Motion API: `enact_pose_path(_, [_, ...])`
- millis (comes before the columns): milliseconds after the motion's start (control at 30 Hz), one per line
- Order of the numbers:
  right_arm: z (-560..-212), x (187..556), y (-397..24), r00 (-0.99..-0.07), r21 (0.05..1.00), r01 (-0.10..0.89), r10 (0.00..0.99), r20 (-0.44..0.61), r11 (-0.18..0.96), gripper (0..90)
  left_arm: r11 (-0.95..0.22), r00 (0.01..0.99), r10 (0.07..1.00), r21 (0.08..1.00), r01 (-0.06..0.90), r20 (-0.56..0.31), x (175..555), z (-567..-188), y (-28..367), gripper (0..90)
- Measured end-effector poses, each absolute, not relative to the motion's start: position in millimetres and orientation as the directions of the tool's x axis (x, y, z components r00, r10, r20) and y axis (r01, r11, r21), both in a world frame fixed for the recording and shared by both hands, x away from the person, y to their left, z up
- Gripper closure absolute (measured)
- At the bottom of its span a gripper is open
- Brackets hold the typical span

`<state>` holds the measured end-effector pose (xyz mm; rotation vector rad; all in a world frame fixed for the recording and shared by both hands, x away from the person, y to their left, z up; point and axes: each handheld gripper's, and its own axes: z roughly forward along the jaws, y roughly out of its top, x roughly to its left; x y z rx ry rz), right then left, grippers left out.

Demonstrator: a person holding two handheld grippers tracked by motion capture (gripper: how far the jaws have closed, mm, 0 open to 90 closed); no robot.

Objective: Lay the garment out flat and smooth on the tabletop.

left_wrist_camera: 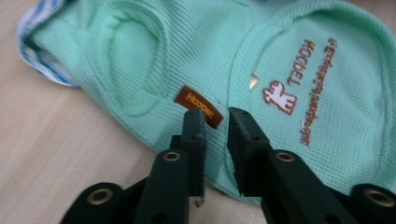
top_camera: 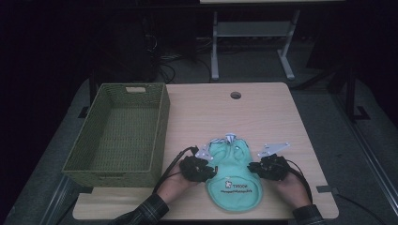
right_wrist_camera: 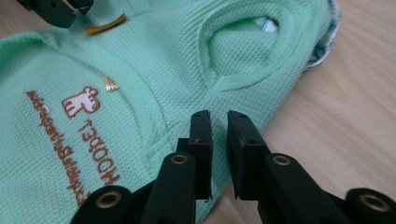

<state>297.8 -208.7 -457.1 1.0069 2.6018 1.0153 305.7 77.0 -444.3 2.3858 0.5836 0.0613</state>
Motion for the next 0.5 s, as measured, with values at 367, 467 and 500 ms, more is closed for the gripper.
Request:
enact_pose_path(367, [-449,310,-212,-0.734,0.666,0.547,0.672,0.092,0.507,63.6,-0.663,0.880,0.471,0.635,0.396,-0.056,322,-438,79,47.0])
enact_pose_path(467, [-446,315,-212,-0.735,0.662,0.546,0.674,0.082,0.514,63.4,-0.657,0.877,0.479,0.644,0.392,-0.047,328,-435,78,43.9])
enact_pose_path(500, [-445,316,-212,-0.737,0.667,0.540,0.671,0.081,0.513,63.4,-0.649,0.874,0.484,0.649,0.396,-0.048,330,-433,77,43.2])
